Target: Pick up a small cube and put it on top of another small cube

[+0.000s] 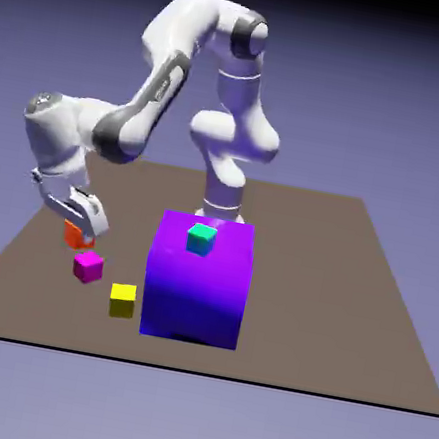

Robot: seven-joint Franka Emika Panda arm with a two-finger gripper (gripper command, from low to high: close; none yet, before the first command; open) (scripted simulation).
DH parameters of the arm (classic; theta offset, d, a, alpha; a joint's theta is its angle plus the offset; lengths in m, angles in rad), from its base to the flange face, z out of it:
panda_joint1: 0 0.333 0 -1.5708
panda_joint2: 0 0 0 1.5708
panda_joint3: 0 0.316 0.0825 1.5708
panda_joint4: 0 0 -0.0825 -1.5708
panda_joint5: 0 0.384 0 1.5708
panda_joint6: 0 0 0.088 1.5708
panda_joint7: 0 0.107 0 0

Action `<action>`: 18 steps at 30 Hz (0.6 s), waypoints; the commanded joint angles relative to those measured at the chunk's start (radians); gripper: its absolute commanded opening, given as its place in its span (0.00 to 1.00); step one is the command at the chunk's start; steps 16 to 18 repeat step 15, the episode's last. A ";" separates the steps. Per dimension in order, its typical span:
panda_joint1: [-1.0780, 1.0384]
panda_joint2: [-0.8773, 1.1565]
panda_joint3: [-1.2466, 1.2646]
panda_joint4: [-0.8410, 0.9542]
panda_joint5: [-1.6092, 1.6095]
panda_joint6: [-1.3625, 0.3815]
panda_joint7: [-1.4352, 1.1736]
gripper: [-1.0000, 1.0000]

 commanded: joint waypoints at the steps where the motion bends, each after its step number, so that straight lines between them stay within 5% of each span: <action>1: 0.010 0.006 -0.036 -0.036 -0.013 0.010 -0.006 0.00; 11: 0.023 0.151 -0.120 -0.245 0.049 0.214 -0.104 0.00; 12: 0.023 0.151 -0.120 -0.245 0.049 0.214 -0.104 1.00; 18: 0.038 0.086 -0.151 -0.212 -0.004 0.128 -0.068 1.00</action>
